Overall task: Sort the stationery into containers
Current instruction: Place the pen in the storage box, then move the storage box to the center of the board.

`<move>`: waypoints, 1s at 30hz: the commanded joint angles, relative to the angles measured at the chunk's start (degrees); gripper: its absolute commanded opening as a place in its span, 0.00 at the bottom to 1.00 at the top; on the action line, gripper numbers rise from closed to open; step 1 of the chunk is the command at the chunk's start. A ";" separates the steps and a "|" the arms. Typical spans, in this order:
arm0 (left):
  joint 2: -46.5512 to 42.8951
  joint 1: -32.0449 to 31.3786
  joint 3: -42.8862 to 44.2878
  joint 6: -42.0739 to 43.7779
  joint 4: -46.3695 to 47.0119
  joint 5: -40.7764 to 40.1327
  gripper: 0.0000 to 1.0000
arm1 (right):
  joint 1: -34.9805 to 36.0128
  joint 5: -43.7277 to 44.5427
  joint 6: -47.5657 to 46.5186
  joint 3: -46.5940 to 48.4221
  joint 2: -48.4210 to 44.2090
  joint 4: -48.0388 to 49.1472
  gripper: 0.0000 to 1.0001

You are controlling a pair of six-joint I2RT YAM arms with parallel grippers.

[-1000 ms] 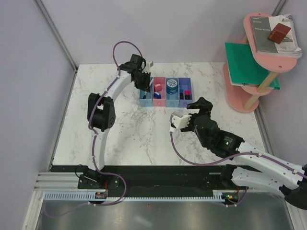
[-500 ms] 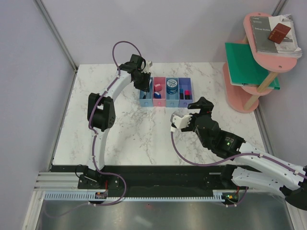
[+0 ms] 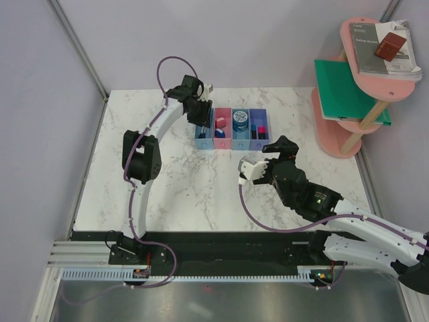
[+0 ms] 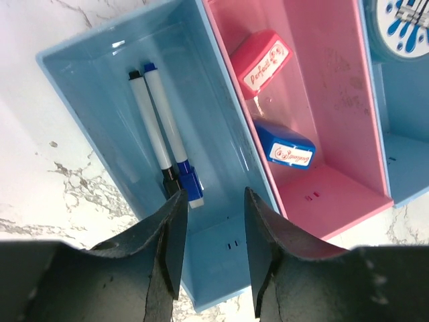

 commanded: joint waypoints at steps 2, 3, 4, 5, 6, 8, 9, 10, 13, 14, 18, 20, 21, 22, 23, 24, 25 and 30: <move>-0.06 -0.60 3.68 0.30 3.89 0.90 0.45 | -0.22 0.95 0.54 0.64 -0.25 0.82 0.98; -0.06 -0.69 3.86 0.30 3.99 0.90 0.45 | -0.22 1.04 0.54 0.64 -0.25 0.73 0.98; 0.03 -0.86 3.95 0.30 3.99 0.90 0.45 | -0.22 0.95 0.54 0.64 -0.25 0.73 0.98; 0.03 -1.04 4.04 0.30 4.07 1.16 0.45 | -0.22 0.95 0.54 0.56 -0.25 0.81 0.98; 0.12 -1.21 3.95 0.30 4.07 1.16 0.45 | -0.14 1.04 0.54 0.56 -0.25 0.73 0.98; 0.38 -1.30 3.86 0.48 4.16 1.25 0.45 | -0.22 1.04 0.63 0.56 -0.16 0.73 0.98; 0.47 -1.39 3.77 0.48 4.07 1.25 0.45 | -0.22 1.04 0.63 0.56 -0.16 0.73 0.98; 0.47 -1.48 3.86 0.48 4.07 1.25 0.45 | -0.22 0.86 0.63 0.56 -0.16 0.73 0.98; 1.08 -1.83 3.77 0.57 4.07 0.72 0.44 | -0.22 0.95 0.54 0.73 -0.07 0.73 0.98; 1.17 -1.92 3.77 0.74 4.16 0.37 0.44 | -0.22 0.86 0.54 0.73 -0.07 0.81 0.98; 1.44 -2.45 3.69 1.36 4.51 -1.74 0.44 | -0.22 0.95 0.81 0.64 -0.07 0.55 0.98; 1.35 -2.45 3.51 1.36 4.60 -2.26 0.44 | -0.22 0.95 0.89 0.64 -0.16 0.46 0.98; 1.35 -2.45 3.42 1.45 4.60 -2.70 0.43 | -0.22 0.95 0.90 0.64 -0.16 0.38 0.98; 1.18 -2.45 3.33 1.53 4.78 -3.06 0.43 | -0.31 0.95 0.98 0.64 -0.25 0.29 0.98; 1.17 -2.36 3.25 1.62 4.86 -3.41 0.43 | -0.22 0.86 0.98 0.56 -0.25 0.29 0.98; 1.09 -2.36 3.25 1.71 4.78 -3.93 0.43 | -0.22 0.86 0.98 0.56 -0.16 0.29 0.98; 0.91 -2.45 3.16 1.97 4.78 -4.37 0.43 | -0.22 0.86 0.98 0.47 -0.25 0.29 0.98; -0.40 -2.45 1.50 2.50 6.09 -5.69 0.43 | -0.22 0.69 1.16 0.29 -0.42 0.29 0.98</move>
